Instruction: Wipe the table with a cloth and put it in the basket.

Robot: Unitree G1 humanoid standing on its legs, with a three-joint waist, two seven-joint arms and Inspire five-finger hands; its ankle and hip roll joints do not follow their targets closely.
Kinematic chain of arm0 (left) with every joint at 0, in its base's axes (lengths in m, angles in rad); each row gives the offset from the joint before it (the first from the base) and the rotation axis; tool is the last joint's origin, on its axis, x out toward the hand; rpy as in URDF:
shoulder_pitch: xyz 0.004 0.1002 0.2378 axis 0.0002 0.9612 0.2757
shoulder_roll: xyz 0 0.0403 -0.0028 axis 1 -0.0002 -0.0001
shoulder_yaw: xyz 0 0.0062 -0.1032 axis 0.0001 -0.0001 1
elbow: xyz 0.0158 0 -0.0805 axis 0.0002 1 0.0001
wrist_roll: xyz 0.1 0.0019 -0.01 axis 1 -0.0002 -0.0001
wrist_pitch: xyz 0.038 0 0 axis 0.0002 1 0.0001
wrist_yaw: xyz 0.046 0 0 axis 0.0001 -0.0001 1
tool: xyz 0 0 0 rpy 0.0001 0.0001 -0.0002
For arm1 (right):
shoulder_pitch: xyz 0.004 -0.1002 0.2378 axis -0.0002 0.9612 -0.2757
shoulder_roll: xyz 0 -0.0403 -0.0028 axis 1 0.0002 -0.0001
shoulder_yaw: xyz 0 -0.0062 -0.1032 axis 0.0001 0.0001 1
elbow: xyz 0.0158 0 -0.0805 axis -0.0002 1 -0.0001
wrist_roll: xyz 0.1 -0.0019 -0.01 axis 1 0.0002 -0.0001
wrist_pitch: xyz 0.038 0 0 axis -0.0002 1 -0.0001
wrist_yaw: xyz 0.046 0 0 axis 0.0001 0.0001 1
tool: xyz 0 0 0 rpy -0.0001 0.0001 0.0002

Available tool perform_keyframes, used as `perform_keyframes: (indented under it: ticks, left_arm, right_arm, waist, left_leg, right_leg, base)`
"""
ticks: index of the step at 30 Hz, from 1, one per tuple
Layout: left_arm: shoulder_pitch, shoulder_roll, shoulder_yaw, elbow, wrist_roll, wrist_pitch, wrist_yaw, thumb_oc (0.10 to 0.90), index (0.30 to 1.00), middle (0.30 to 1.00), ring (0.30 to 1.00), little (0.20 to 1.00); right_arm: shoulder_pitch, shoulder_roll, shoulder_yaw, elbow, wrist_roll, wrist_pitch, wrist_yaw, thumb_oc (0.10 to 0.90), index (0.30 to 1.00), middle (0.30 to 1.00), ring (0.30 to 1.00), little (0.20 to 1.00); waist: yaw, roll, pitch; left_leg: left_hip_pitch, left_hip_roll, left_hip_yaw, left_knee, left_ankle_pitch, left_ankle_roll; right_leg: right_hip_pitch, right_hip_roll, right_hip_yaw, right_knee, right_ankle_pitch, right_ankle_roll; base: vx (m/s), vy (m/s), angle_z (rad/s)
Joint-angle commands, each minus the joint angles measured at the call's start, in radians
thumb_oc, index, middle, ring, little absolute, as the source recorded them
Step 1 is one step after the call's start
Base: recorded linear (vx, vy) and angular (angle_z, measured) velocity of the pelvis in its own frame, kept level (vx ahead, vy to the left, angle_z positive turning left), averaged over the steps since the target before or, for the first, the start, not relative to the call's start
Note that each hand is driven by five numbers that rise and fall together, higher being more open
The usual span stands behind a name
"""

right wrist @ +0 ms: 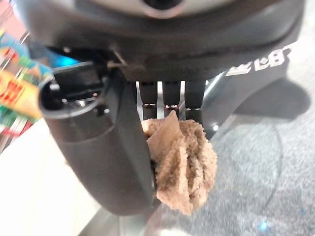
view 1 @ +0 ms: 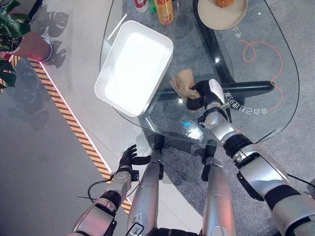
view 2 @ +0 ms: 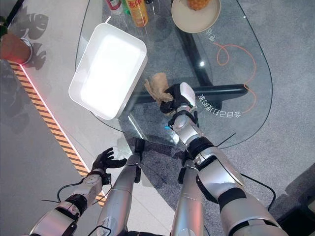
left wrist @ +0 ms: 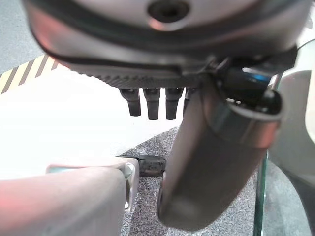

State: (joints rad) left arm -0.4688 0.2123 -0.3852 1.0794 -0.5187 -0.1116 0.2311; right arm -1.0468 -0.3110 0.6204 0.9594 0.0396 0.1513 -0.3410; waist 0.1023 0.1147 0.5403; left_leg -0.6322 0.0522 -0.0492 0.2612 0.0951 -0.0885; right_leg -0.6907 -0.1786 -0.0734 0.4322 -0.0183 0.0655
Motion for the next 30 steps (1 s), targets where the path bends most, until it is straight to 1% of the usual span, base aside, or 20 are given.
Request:
perform_keyframes:
  ticks: [1, 5, 11, 14, 15, 19, 22, 30]
  left_arm:
    - [0.012, 0.024, -0.013, 0.006, -0.004, -0.003, 0.039, 0.8, 0.9, 0.9, 0.9, 0.9]
    - [0.009, 0.028, -0.011, 0.008, -0.004, 0.001, 0.038, 0.8, 0.9, 0.9, 0.9, 0.9]
    - [0.008, 0.031, -0.01, 0.009, 0.0, 0.001, 0.035, 0.8, 0.9, 0.9, 0.9, 0.9]
    - [0.007, 0.031, -0.007, 0.014, 0.005, 0.0, 0.032, 0.8, 0.9, 0.9, 0.9, 0.9]
    - [0.006, 0.033, -0.004, 0.015, 0.01, 0.0, 0.029, 0.8, 0.9, 0.9, 0.9, 0.9]
    - [0.008, 0.036, -0.005, 0.011, 0.008, 0.001, 0.028, 0.8, 0.9, 0.9, 0.9, 0.9]
    - [0.002, 0.039, -0.004, 0.022, 0.01, -0.001, 0.022, 0.8, 0.9, 0.9, 0.9, 0.9]
    - [-0.003, 0.041, -0.005, 0.025, 0.009, 0.002, 0.019, 0.8, 0.9, 0.9, 0.9, 0.9]
  right_arm:
    - [-0.01, 0.111, 0.047, -0.103, -0.027, -0.067, 0.126, 0.1, 0.3, 0.3, 0.3, 0.2]
    - [0.016, 0.12, 0.082, -0.124, -0.049, -0.075, 0.198, 0.1, 0.3, 0.3, 0.3, 0.2]
    - [0.036, 0.128, 0.098, -0.117, -0.056, -0.076, 0.228, 0.1, 0.3, 0.3, 0.3, 0.2]
    - [0.041, 0.127, 0.105, -0.111, -0.053, -0.075, 0.258, 0.1, 0.3, 0.3, 0.3, 0.2]
    - [0.044, 0.127, 0.11, -0.106, -0.061, -0.078, 0.284, 0.1, 0.3, 0.3, 0.3, 0.2]
    - [0.049, 0.124, 0.114, -0.107, -0.071, -0.078, 0.293, 0.1, 0.3, 0.3, 0.3, 0.2]
    - [0.054, 0.121, 0.127, -0.093, -0.076, -0.076, 0.352, 0.1, 0.3, 0.3, 0.3, 0.2]
    - [0.053, 0.114, 0.13, -0.065, -0.081, -0.075, 0.387, 0.1, 0.3, 0.3, 0.3, 0.2]
  waist:
    - [0.012, 0.008, -0.02]
    - [0.01, 0.002, -0.02]
    - [0.011, 0.0, -0.02]
    - [0.012, -0.001, -0.02]
    - [0.012, -0.003, -0.02]
    - [0.012, -0.002, -0.02]
    - [0.011, -0.005, -0.02]
    - [0.013, -0.004, -0.02]
  left_leg:
    - [-0.046, -0.08, 0.04, 0.069, -0.032, 0.077]
    - [-0.045, -0.081, 0.039, 0.071, -0.032, 0.077]
    - [-0.049, -0.08, 0.038, 0.072, -0.03, 0.077]
    - [-0.049, -0.08, 0.038, 0.071, -0.029, 0.077]
    - [-0.053, -0.079, 0.038, 0.074, -0.03, 0.077]
    - [-0.056, -0.079, 0.037, 0.075, -0.029, 0.077]
    - [-0.06, -0.079, 0.037, 0.078, -0.03, 0.078]
    - [-0.066, -0.082, 0.033, 0.084, -0.029, 0.079]
  right_leg:
    - [0.007, 0.01, -0.07, -0.06, 0.047, -0.048]
    - [0.008, 0.008, -0.071, -0.06, 0.047, -0.047]
    - [0.005, 0.008, -0.073, -0.058, 0.048, -0.047]
    - [0.007, 0.007, -0.075, -0.061, 0.049, -0.046]
    - [0.002, 0.008, -0.075, -0.057, 0.048, -0.047]
    - [0.001, 0.008, -0.076, -0.057, 0.049, -0.047]
    - [-0.002, 0.007, -0.077, -0.057, 0.05, -0.047]
    - [-0.01, 0.008, -0.076, -0.05, 0.05, -0.048]
  base:
    - [0.0, 0.0, 0.0]
    - [0.0, 0.0, 0.0]
    - [0.0, 0.0, 0.0]
    - [0.0, 0.0, 0.0]
    - [0.0, 0.0, 0.0]
    - [0.0, 0.0, 0.0]
    - [0.0, 0.0, 0.0]
    - [0.0, -0.001, 0.01]
